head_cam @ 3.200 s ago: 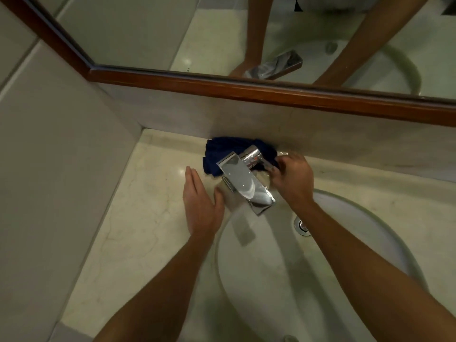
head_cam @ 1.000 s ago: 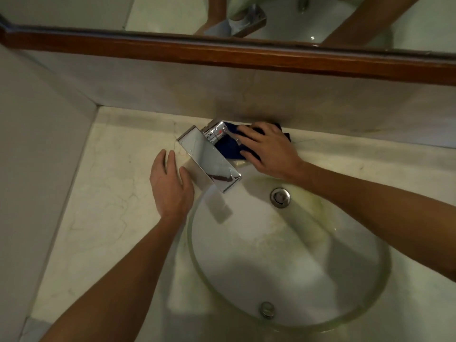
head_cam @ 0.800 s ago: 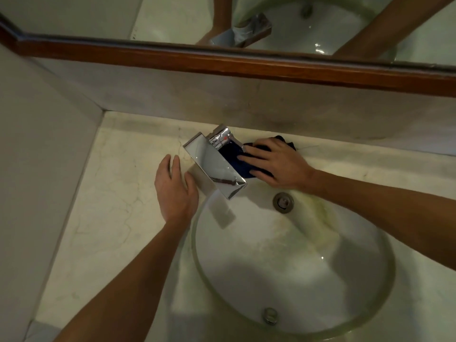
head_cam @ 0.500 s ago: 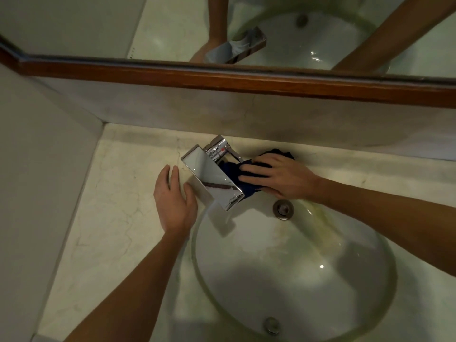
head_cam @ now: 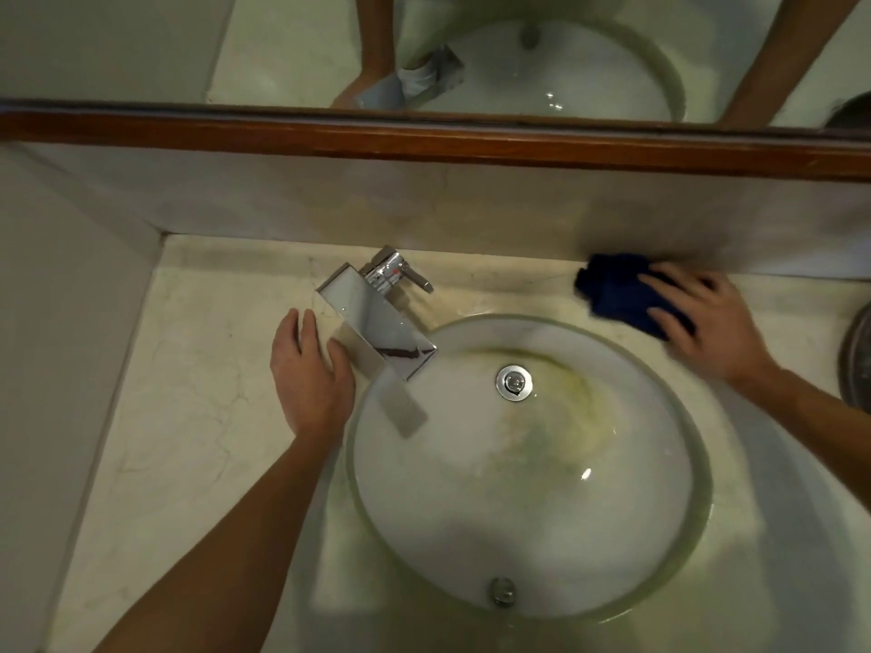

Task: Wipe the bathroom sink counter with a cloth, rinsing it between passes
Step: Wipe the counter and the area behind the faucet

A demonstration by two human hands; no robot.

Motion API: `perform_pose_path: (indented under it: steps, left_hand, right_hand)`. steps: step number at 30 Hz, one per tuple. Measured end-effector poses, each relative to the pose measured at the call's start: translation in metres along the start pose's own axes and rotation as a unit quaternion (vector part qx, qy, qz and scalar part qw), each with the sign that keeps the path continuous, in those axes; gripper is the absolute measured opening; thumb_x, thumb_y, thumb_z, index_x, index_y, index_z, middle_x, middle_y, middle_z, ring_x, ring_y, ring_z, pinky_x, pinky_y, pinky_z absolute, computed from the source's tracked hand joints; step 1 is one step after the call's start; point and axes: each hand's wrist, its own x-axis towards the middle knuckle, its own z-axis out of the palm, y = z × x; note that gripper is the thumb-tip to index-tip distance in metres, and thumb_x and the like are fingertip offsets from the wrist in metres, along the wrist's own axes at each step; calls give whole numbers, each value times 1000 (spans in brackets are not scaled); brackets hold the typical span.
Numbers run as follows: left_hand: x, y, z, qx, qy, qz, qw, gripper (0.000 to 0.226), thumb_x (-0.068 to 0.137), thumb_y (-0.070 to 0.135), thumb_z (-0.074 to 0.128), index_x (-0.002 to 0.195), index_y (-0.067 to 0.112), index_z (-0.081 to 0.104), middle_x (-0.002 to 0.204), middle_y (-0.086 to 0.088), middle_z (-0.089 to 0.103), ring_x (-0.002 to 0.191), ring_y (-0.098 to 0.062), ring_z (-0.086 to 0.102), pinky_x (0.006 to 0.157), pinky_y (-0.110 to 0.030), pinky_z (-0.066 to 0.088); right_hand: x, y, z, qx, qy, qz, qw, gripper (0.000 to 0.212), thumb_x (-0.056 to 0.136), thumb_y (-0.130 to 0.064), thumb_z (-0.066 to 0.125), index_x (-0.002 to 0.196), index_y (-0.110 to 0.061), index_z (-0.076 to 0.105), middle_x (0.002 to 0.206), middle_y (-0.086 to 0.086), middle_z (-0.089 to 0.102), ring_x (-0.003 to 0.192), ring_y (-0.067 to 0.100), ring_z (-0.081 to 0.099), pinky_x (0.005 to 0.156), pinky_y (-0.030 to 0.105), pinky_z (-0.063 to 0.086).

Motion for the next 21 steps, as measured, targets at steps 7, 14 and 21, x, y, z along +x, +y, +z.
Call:
perform_pose_path:
  steps: [7, 14, 21]
  left_hand:
    - [0, -3, 4, 16, 27, 28, 999, 53, 102, 29, 52, 146, 0, 47, 153, -21, 45, 142, -37, 41, 119, -50, 34]
    - [1, -8, 6, 5, 30, 45, 999, 53, 100, 28, 53, 145, 0, 48, 153, -22, 44, 142, -37, 40, 119, -50, 32]
    - [3, -9, 6, -44, 46, 48, 997, 51, 99, 24, 53, 143, -1, 51, 151, -22, 46, 141, -37, 41, 118, -50, 32]
  right_hand:
    - [-4, -9, 3, -32, 27, 51, 998, 44, 103, -31, 44, 138, -10, 62, 141, 17, 59, 101, 43, 54, 91, 48, 43]
    - [78, -115, 53, -4, -1, -35, 999, 42, 102, -33, 49, 141, -21, 60, 144, 1, 59, 109, 35, 53, 93, 46, 45]
    - [79, -136, 38, 28, -27, 28, 999, 58, 100, -49, 54, 147, -15, 50, 144, 10, 53, 126, 30, 49, 106, 46, 41]
